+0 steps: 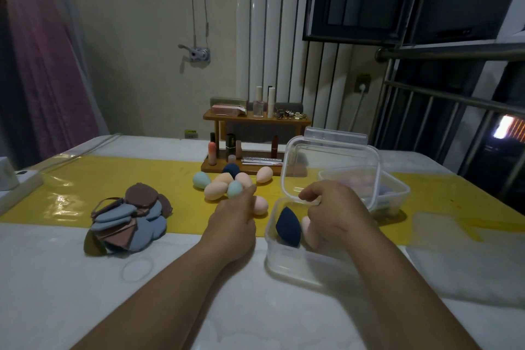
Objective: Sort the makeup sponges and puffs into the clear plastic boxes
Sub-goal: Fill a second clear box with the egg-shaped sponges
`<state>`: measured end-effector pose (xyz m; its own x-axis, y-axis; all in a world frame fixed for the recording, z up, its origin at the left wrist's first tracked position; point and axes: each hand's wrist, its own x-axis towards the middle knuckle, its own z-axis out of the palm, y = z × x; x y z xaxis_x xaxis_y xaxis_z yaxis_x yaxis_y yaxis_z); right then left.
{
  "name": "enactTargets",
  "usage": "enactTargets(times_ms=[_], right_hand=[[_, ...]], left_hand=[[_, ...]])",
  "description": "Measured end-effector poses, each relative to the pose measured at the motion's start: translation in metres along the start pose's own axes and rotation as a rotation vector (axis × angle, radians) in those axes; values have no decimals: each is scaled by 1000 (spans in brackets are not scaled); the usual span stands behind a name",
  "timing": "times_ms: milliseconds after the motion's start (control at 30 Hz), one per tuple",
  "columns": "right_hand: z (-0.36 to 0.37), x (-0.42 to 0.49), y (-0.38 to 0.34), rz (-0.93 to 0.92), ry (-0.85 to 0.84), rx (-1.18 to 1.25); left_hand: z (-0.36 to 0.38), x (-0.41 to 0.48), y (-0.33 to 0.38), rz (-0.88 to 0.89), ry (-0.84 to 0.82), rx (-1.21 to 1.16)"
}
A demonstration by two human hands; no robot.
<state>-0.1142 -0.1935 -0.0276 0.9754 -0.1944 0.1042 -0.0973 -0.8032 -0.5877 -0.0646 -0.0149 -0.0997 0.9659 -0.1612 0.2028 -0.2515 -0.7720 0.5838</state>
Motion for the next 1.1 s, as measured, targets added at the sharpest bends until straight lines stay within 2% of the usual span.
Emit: enactTargets(times_ms=[200,367,500,667,800,933,1100], right_hand=[[0,0,2,-14,-3,-5],[1,1,2,-1,4,5],[1,2,3,6,5,12],[0,3,3,-9,8,-4],[2,4,5,-30,35,14],[3,5,8,-124,87,72],[7,2,6,-241,-21,249]], left_hand=[[3,0,-3,4,123,89],[-1,1,-1,-57,212,29],[-8,-4,3,-110,231,-216],[-14,-9,10,-54,273,-481],[-16,-13,23,-38,239,-710],[-13,-15,27,66,238,-673],[-10,-17,29,143,187,-597]])
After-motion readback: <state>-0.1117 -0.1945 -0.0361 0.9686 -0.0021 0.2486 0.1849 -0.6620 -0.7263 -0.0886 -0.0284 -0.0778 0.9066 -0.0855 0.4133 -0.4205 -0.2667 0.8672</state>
